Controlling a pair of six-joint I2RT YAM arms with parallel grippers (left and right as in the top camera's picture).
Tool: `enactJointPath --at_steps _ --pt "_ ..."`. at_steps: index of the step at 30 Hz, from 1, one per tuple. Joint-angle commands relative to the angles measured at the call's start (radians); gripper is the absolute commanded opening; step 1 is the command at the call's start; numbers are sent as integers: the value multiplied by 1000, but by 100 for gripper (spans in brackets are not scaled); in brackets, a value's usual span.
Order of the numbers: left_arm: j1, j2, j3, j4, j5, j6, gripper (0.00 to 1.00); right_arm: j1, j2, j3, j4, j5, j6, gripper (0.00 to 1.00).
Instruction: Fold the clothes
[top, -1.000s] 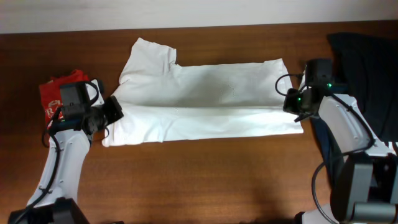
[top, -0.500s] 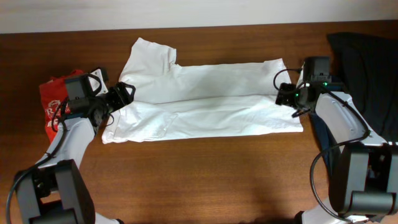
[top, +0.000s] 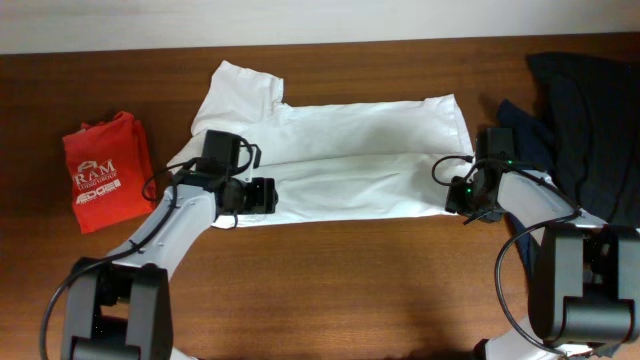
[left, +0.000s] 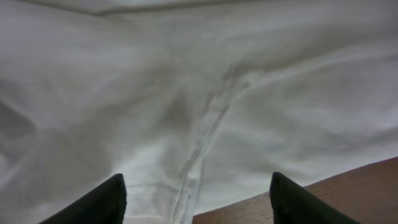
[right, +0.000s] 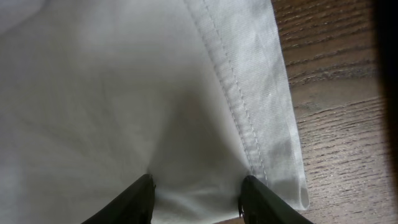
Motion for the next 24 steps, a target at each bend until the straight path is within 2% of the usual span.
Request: enactJointPath --at_steps 1,2,3,4,6,7,8,13,15,16,18,20,21,24 --pt "-45 57 4 -41 -153 28 68 -6 7 -23 0 8 4 49" --pt "-50 72 4 -47 -158 28 64 -6 7 -23 0 8 4 49" --pt "-50 89 4 -47 -158 28 54 -6 7 -23 1 8 4 49" --pt "-50 101 4 -46 -158 28 39 -6 7 -23 0 8 4 49" --pt "-50 116 4 -43 -157 27 18 -6 7 -23 0 8 4 49" --pt "-50 116 5 -41 -158 27 4 -6 7 -23 0 8 4 49" --pt "-50 113 10 -39 -157 28 1 -6 7 -23 0 8 4 49" --pt "-47 72 143 -44 -158 28 0 -6 7 -23 -3 8 4 49" --pt "-48 71 203 -29 -152 27 1 -6 7 -23 -2 8 4 49" --pt "-50 71 212 0 -128 27 6 -6 7 -23 -2 8 4 49" --pt "-50 72 211 -5 -109 27 47 -6 7 -23 -2 8 4 49" --pt "-48 72 211 -60 -113 28 62 -6 7 -23 -3 8 4 49" --pt "-42 72 211 -100 -140 28 68 -6 7 -23 -3 8 4 49" --pt "13 55 212 -197 -206 27 70 -6 7 -23 -3 8 4 49"
